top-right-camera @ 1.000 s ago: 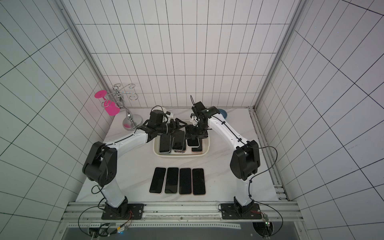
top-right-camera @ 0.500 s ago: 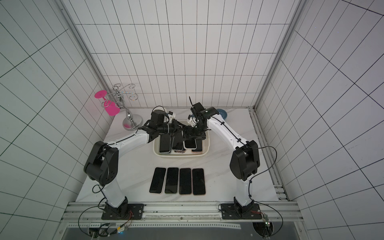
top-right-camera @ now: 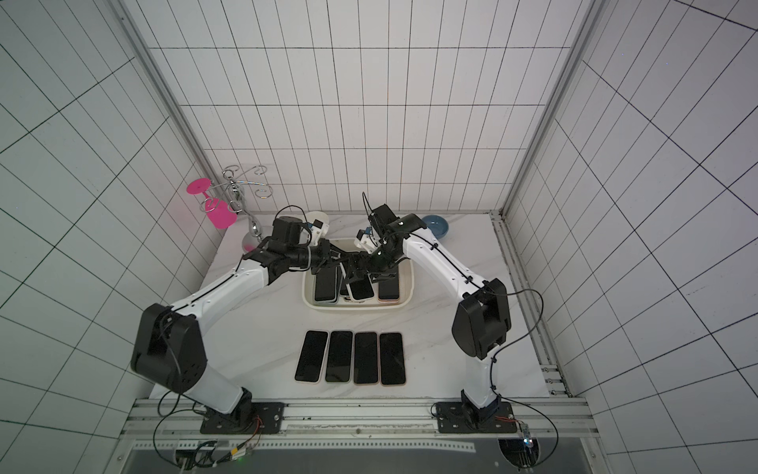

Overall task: Take the phone out of the storage box
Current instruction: Pick up the phone from the storage box.

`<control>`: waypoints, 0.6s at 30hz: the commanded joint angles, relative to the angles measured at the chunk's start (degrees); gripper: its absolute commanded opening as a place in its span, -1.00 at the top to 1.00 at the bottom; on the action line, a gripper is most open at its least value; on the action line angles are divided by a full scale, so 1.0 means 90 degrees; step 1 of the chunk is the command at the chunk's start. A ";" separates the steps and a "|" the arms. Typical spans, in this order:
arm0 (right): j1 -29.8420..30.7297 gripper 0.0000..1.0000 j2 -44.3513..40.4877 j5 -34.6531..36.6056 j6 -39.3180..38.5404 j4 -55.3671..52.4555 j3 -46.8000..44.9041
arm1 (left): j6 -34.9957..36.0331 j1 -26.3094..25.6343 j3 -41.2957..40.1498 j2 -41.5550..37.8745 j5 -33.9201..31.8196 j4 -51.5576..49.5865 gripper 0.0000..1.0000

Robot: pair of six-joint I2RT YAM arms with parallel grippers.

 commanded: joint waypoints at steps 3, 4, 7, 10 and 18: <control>-0.0347 -0.84 -0.0546 0.0539 -0.0213 -0.0251 -0.0226 | 0.2646 0.0483 0.0191 -0.1430 -0.1922 -0.3909 1.00; -0.0347 -0.85 -0.0606 0.0498 -0.0245 -0.0253 -0.0293 | 0.2675 0.0498 0.0185 -0.1579 -0.2403 -0.4221 1.00; -0.0333 -0.86 -0.0735 0.0426 -0.0305 -0.0244 -0.0480 | 0.2571 0.0494 -0.0033 -0.1827 -0.3123 -0.4567 1.00; -0.0324 -0.86 -0.0856 0.0355 -0.0308 -0.0217 -0.0605 | 0.2509 0.0400 -0.0341 -0.1824 -0.3577 -0.4665 1.00; -0.0249 -0.87 -0.1054 0.0203 -0.0247 -0.0033 -0.0857 | 0.2740 -0.0452 -0.0070 -0.0905 -0.4616 -0.5006 1.00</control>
